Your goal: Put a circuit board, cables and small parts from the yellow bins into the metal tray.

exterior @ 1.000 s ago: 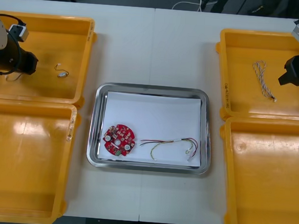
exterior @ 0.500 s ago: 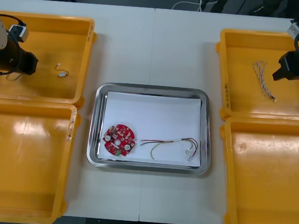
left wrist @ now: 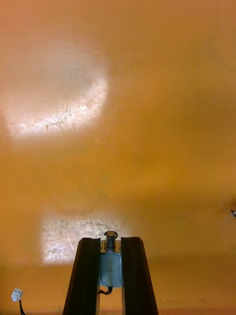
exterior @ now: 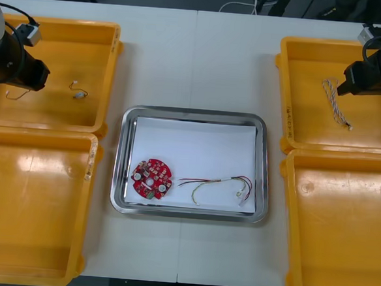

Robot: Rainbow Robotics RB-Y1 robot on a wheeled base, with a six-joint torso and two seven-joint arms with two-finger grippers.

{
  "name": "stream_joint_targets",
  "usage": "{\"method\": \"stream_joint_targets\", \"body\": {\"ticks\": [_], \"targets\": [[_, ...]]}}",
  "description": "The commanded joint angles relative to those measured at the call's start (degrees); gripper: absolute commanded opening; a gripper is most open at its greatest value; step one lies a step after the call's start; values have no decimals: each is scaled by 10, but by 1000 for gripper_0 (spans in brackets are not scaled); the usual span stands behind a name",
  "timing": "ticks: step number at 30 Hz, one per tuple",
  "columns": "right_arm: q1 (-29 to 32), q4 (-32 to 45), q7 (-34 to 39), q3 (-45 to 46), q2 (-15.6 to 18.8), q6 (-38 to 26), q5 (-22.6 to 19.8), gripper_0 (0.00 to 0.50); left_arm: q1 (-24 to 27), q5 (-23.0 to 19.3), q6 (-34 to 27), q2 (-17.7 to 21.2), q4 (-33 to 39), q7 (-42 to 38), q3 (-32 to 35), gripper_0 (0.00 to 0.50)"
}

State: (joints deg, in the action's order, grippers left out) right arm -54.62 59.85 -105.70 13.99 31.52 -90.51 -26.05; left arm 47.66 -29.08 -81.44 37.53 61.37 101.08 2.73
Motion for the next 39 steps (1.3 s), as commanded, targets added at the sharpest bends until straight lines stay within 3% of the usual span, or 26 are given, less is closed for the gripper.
{"method": "stream_joint_targets", "body": {"ticks": [1, 11, 26, 39], "targets": [[-31, -9, -15, -31, -1, 31, 5, 500, -5, 14, -44, 17, 63, 44, 18, 0], [-40, -61, -29, -31, -1, 72, 1, 500, -22, 39, -144, 0, 185, -5, 18, 0], [-40, -125, -43, -19, -1, 136, 4, 500, -38, 50, -262, -84, 376, -142, -31, 0], [-39, -185, -55, -19, -7, 202, -22, 500, -72, 66, -277, -138, 488, -259, -130, 0]]}}
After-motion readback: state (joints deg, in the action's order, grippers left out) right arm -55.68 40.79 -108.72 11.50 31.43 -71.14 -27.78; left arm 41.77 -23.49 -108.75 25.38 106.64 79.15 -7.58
